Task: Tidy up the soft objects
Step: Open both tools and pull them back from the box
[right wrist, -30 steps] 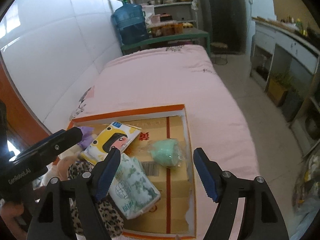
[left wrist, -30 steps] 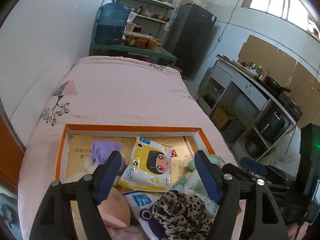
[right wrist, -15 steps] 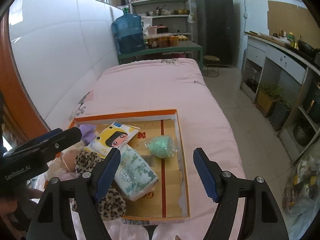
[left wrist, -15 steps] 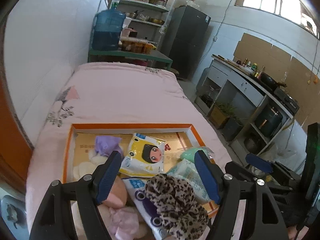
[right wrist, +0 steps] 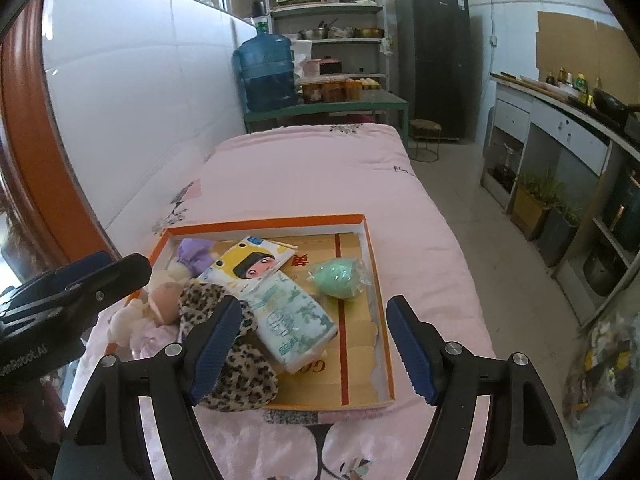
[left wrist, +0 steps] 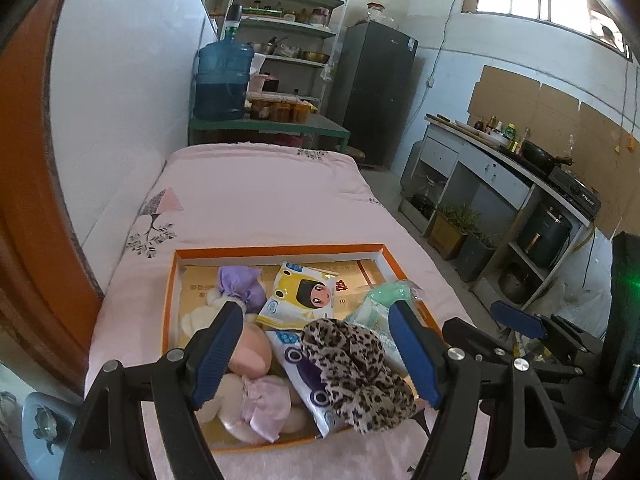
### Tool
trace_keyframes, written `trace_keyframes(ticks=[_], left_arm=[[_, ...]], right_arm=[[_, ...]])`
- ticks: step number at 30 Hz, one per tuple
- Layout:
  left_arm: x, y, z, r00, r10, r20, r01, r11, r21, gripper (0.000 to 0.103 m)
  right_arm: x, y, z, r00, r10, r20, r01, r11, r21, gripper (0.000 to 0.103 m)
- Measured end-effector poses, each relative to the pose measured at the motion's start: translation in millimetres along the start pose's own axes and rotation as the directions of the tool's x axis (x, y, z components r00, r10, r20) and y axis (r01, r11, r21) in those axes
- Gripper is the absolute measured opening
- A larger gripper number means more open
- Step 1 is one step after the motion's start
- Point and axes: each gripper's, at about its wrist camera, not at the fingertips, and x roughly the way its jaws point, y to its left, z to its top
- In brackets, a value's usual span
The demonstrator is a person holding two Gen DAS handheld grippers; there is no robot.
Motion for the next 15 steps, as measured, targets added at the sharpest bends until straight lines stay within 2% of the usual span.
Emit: trace_keyframes(ticks=[7,15], left_arm=[[-25.6,-3.0,-9.8,1.000,0.016,0.018,-0.016,1.000,-0.005,0.075],[-56.1,-0.6,-24.2,0.997,0.054,0.052,-0.053,0.998,-0.036,0.075]], right_arm=[[-24.7,7.6,-7.0,1.000,0.027,0.013,-0.028,0.999,0.027,0.076],[-48.2,21.0,-18.7,0.999,0.021,0.027,-0.022,1.000,0.014,0.076]])
